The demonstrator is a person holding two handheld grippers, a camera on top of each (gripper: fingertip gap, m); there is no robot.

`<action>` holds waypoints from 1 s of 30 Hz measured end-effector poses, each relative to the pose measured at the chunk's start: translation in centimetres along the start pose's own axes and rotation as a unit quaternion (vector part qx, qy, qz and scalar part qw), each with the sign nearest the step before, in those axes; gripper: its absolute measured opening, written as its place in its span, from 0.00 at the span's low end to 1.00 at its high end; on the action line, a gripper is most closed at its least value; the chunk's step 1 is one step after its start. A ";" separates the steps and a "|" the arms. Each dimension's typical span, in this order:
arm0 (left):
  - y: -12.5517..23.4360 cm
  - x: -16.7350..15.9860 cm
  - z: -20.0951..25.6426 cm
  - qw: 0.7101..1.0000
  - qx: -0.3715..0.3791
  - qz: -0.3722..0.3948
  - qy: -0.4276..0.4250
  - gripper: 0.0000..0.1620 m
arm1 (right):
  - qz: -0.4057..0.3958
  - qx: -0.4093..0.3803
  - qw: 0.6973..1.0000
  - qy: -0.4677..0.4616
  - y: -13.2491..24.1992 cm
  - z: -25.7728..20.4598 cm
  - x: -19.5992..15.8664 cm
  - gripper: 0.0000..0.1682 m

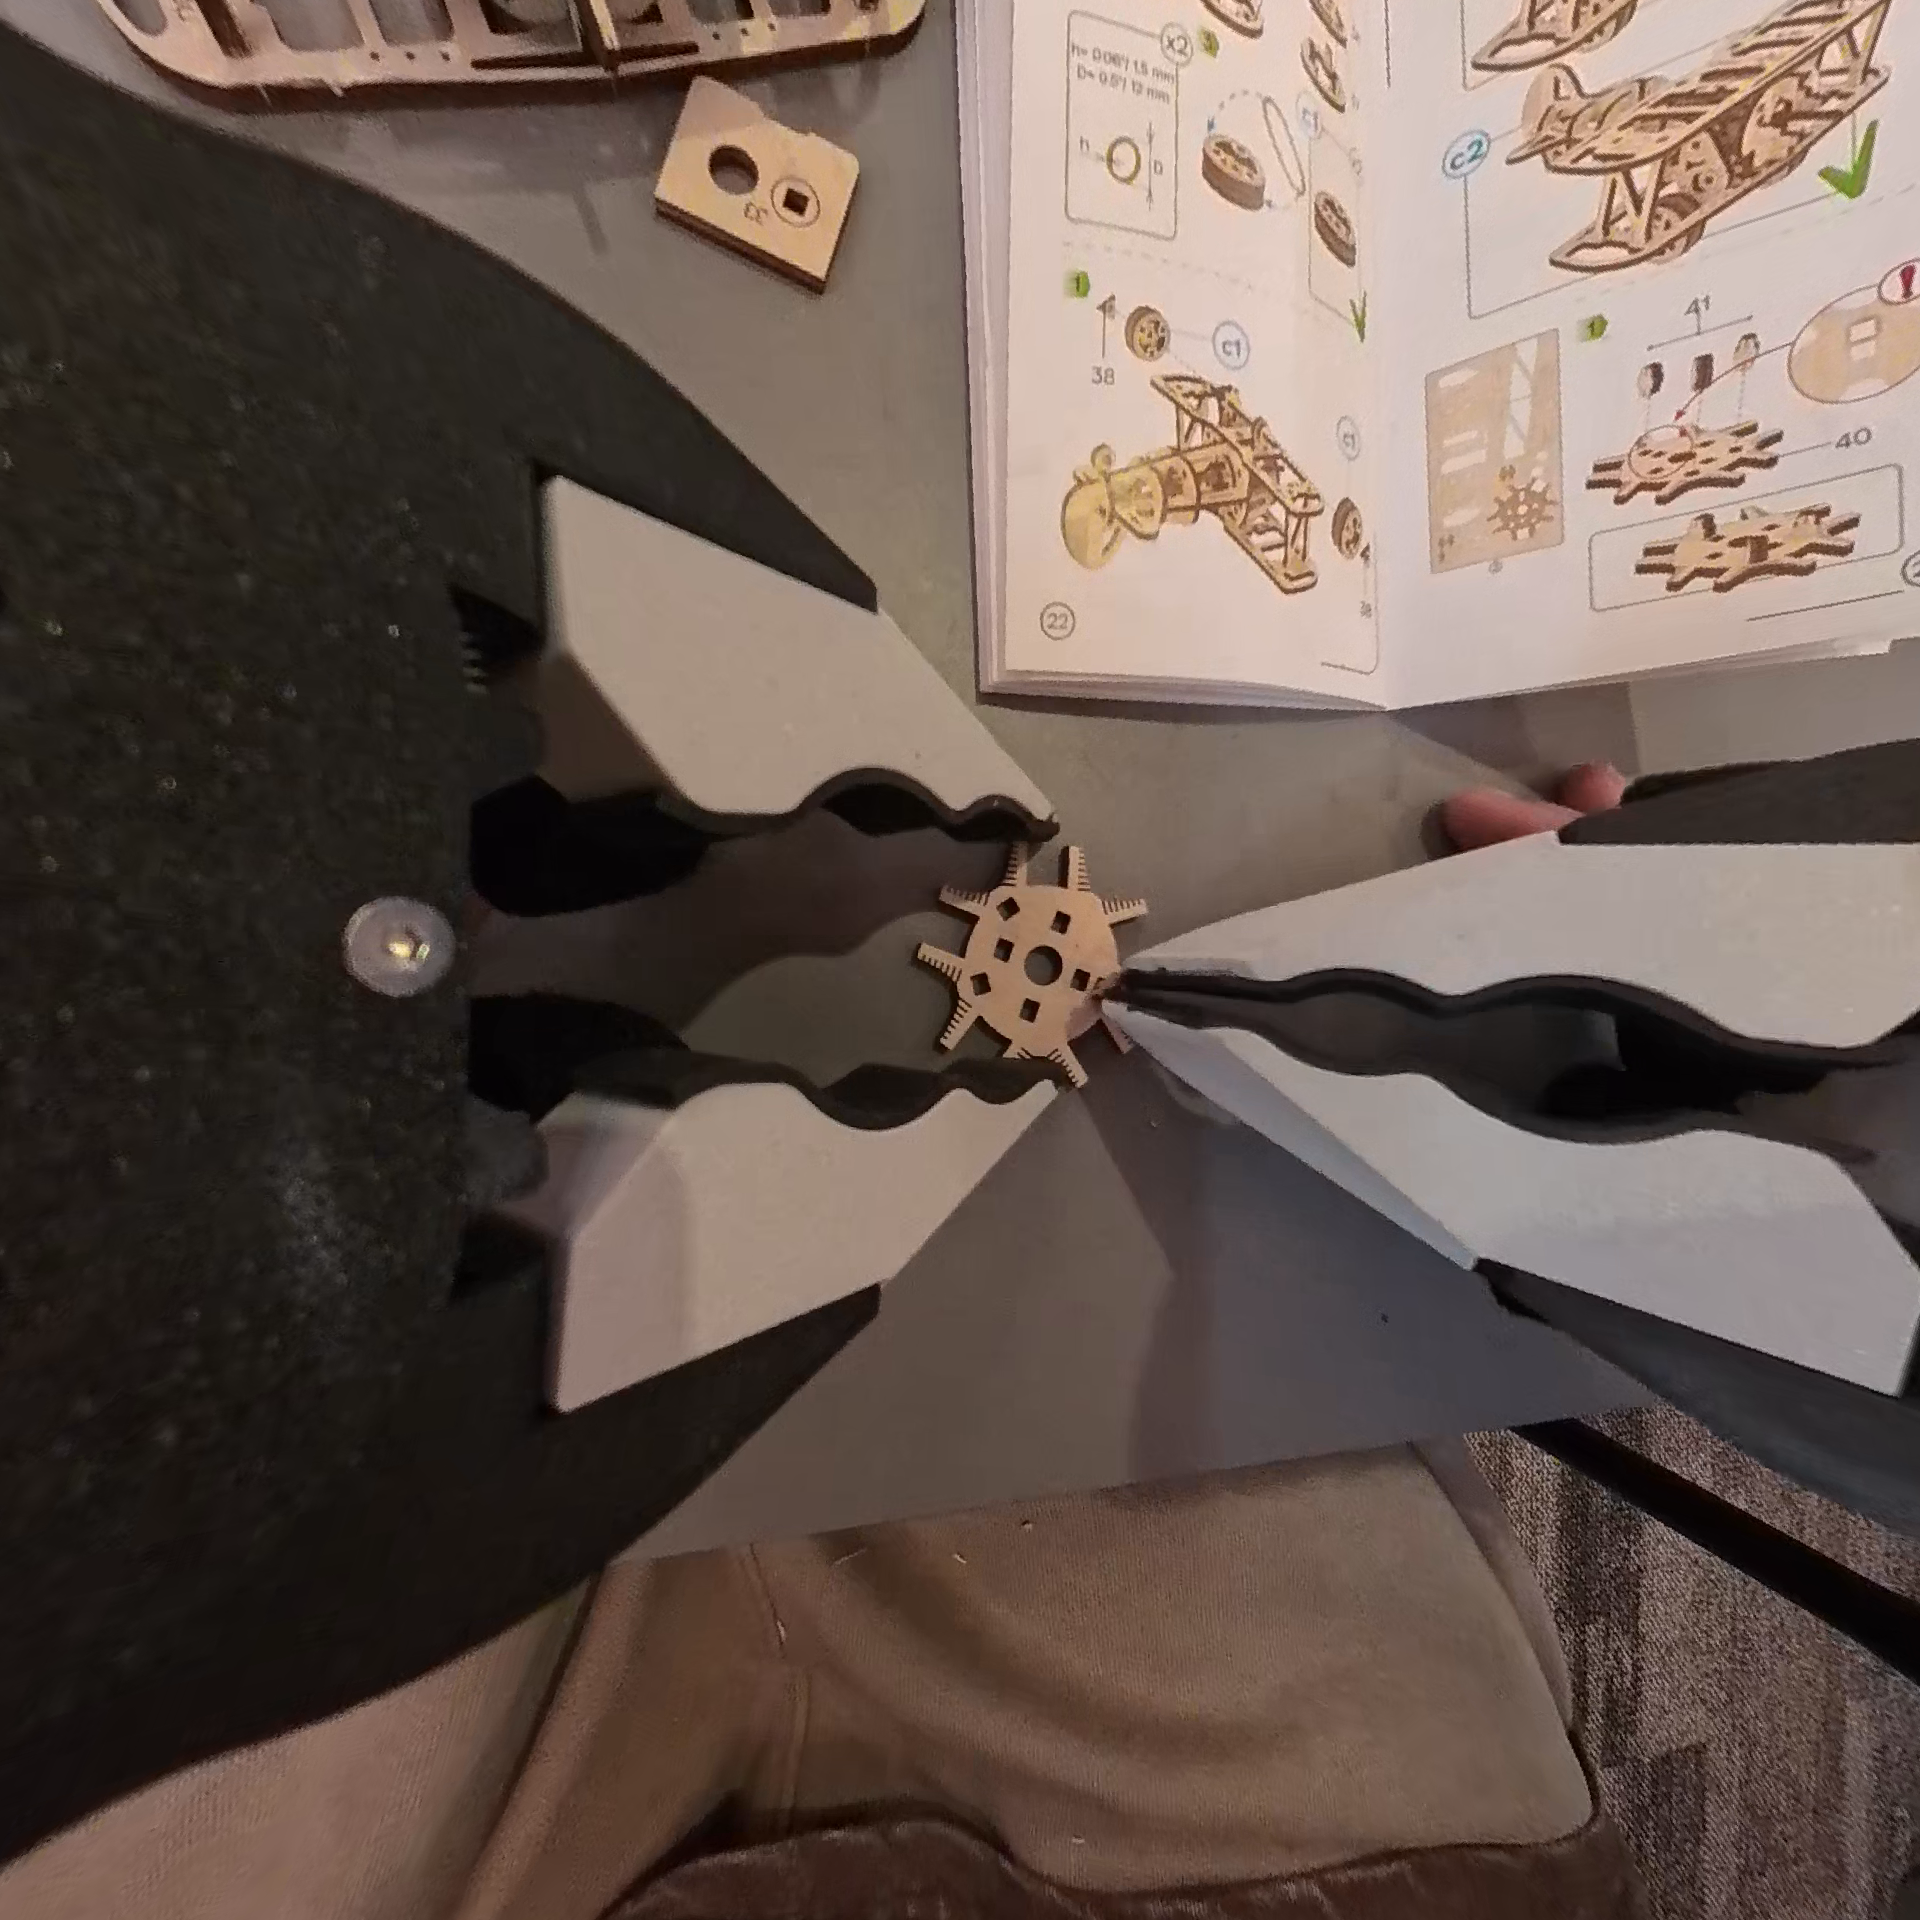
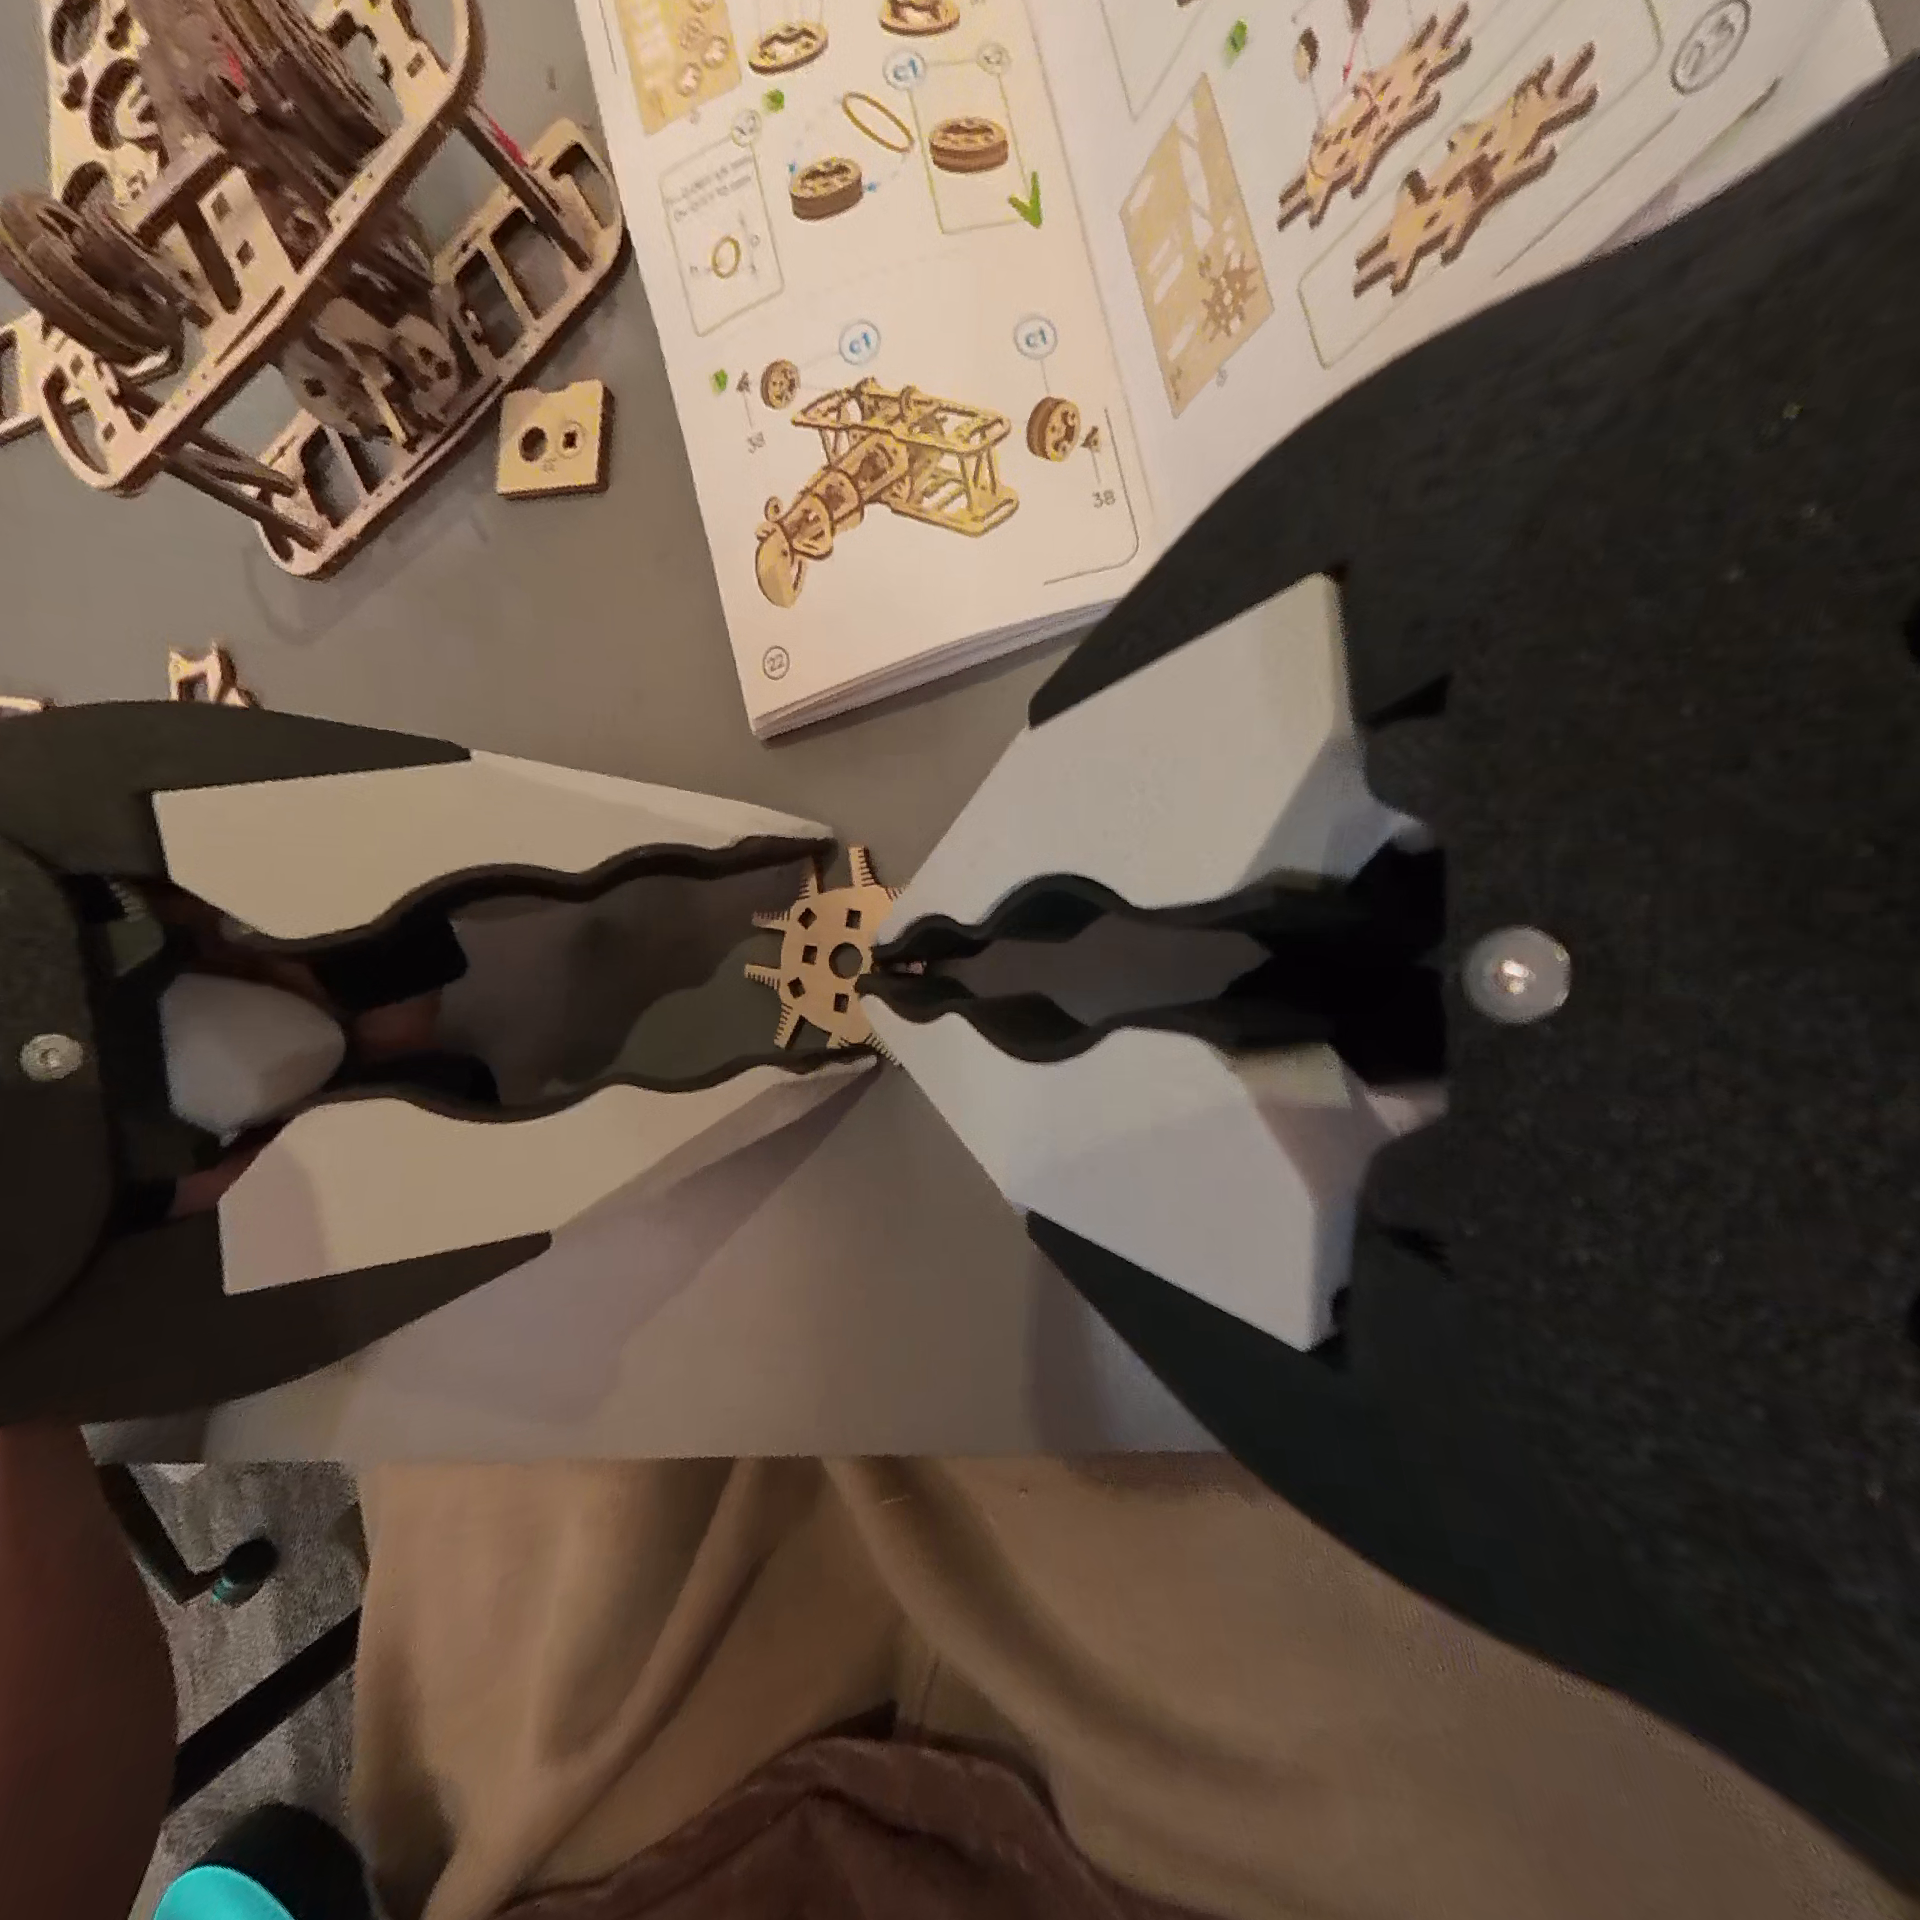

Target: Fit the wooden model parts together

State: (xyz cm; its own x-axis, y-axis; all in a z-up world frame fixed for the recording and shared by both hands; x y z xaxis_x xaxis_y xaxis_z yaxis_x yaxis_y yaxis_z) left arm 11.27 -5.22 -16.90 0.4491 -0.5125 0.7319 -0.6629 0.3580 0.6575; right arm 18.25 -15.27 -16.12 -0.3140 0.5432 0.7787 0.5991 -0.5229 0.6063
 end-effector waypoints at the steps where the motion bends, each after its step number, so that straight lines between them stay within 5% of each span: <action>1: 0.0 0.0 0.0 1.000 0.000 0.000 0.000 0.25 | 0.001 0.002 1.000 -0.004 0.0 0.0 0.0 0.01; 30: 0.0 -0.1 0.0 1.000 0.003 0.003 0.001 0.24 | 0.012 0.013 0.999 -0.030 0.1 0.1 -0.1 0.01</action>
State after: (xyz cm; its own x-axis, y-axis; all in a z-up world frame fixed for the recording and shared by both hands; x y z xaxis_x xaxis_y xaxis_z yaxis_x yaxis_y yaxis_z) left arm 11.21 -5.19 -16.95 0.4467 -0.5088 0.7359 -0.6695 0.3555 0.6522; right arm 18.44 -15.38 -16.16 -0.2562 0.5695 0.7811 0.6244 -0.5194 0.5834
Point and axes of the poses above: each gripper's, where its closed fingertips meet, y back along the fingers, x out of its top, z = x × y across the jaws, the point moved 8 cm from there along y, back along the fingers, and after that the axes turned 15 degrees about x, right-handed, at the moved point
